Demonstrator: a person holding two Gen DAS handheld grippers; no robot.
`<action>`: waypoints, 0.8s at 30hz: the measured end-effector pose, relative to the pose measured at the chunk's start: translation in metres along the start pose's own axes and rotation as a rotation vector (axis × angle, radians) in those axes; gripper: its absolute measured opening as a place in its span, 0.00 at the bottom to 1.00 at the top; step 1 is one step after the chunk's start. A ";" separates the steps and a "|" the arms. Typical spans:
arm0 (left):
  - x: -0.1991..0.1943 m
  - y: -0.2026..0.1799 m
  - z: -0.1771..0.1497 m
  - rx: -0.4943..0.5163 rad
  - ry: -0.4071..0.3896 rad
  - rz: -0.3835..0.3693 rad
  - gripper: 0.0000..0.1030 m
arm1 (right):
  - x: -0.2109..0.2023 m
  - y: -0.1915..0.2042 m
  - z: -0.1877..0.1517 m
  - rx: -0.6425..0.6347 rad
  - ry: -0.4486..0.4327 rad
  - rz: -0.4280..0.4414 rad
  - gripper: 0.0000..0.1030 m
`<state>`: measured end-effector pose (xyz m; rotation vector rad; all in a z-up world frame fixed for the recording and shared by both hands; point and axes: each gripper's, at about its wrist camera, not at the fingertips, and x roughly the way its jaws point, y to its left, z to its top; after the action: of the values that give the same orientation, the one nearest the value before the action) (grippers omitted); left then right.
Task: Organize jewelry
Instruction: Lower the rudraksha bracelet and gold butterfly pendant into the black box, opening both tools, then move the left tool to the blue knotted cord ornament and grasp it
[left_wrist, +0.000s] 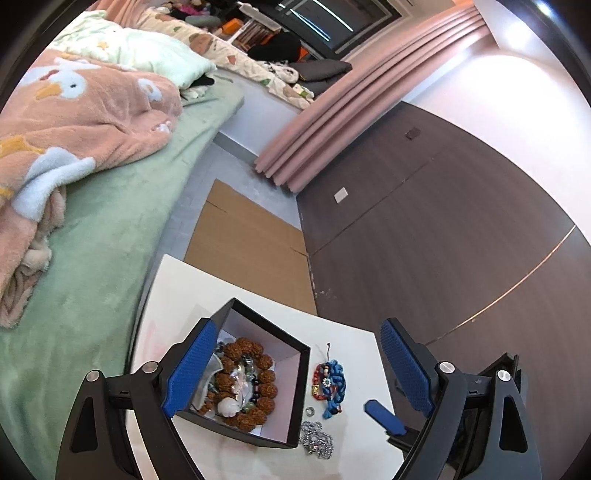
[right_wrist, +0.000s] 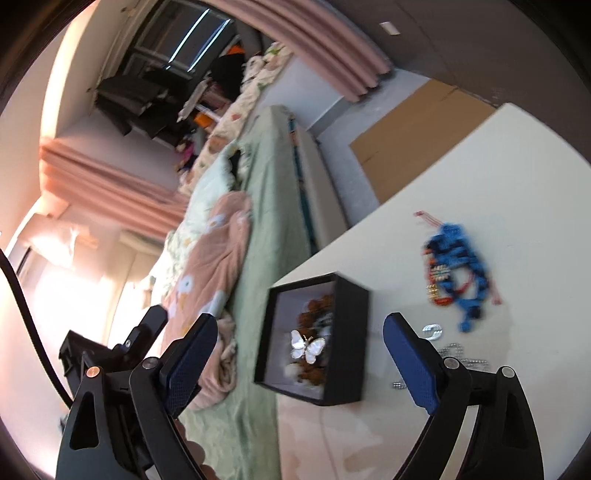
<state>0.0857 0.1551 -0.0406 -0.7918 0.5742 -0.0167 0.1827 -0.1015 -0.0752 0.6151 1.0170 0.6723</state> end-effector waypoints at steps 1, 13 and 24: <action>0.002 -0.002 -0.001 0.006 0.003 0.001 0.88 | -0.006 -0.004 0.002 0.005 -0.010 -0.019 0.89; 0.025 -0.038 -0.022 0.114 0.042 -0.011 0.88 | -0.058 -0.031 0.014 -0.014 -0.065 -0.151 0.89; 0.054 -0.076 -0.050 0.218 0.151 -0.057 0.74 | -0.096 -0.057 0.024 0.028 -0.106 -0.157 0.89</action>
<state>0.1213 0.0553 -0.0432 -0.5974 0.6801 -0.1898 0.1820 -0.2136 -0.0542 0.5826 0.9660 0.4828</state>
